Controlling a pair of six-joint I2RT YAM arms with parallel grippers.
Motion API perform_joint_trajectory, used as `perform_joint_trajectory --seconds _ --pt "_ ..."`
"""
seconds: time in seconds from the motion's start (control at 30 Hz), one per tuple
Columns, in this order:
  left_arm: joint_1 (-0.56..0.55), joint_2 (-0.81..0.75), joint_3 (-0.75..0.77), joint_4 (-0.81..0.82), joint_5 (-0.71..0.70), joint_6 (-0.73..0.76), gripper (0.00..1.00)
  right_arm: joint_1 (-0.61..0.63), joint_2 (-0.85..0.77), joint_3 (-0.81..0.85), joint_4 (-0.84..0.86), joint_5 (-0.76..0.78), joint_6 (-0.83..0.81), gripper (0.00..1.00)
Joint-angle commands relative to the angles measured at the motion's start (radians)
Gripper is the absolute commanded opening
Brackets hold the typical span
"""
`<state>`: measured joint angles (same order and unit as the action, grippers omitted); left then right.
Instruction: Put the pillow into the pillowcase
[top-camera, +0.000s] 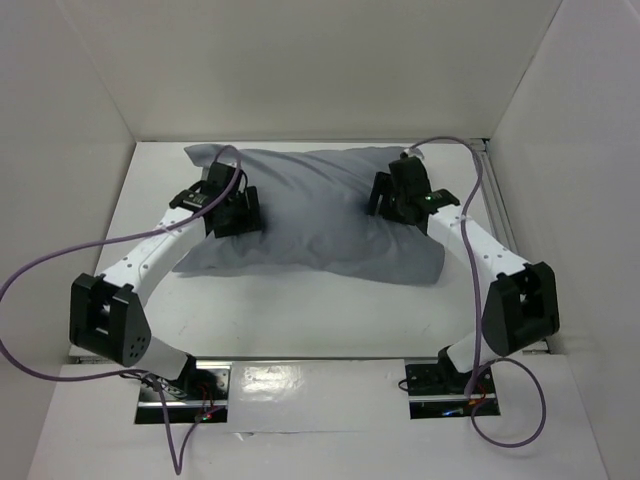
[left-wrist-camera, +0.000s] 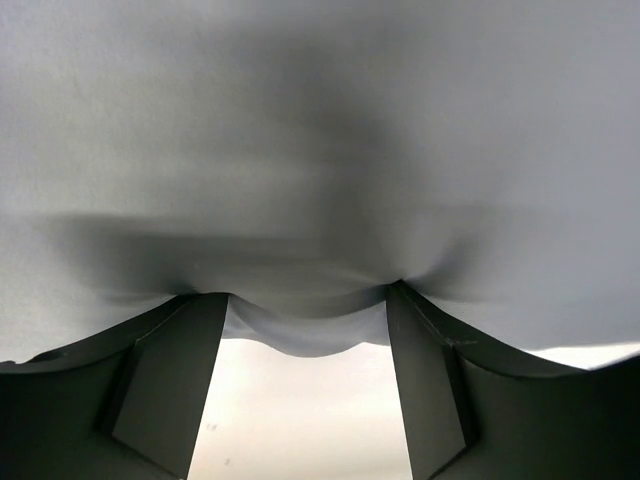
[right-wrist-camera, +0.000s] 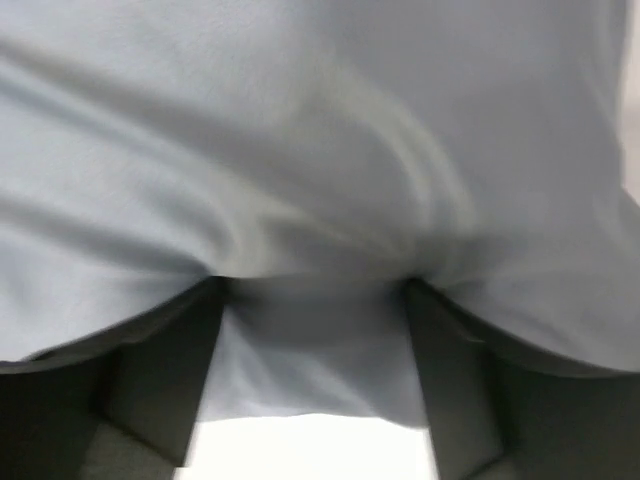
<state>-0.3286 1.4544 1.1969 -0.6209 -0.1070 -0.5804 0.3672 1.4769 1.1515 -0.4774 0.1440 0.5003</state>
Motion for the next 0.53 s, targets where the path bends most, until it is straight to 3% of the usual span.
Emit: perform_joint_trajectory --seconds 0.0,0.07,0.1,0.27,0.37,0.5 --pt "-0.004 0.032 0.107 0.032 -0.010 0.010 0.79 -0.011 0.022 0.097 0.050 0.051 -0.034 0.83" --pt "-0.004 -0.002 0.168 -0.022 0.013 0.022 0.81 0.001 -0.013 0.138 -0.003 0.068 -0.034 0.98" --pt "-0.018 -0.023 0.184 -0.036 0.013 0.022 0.82 0.001 -0.058 0.151 -0.025 0.119 -0.034 1.00" --pt "-0.041 -0.196 0.254 -0.089 0.064 0.045 0.98 0.001 -0.219 0.194 -0.199 0.307 -0.034 1.00" --pt "-0.041 -0.316 0.254 -0.089 0.084 0.054 0.99 0.001 -0.317 0.194 -0.289 0.419 -0.034 1.00" --pt "-0.041 -0.429 0.233 -0.065 0.098 0.063 1.00 0.001 -0.400 0.159 -0.360 0.447 -0.034 1.00"
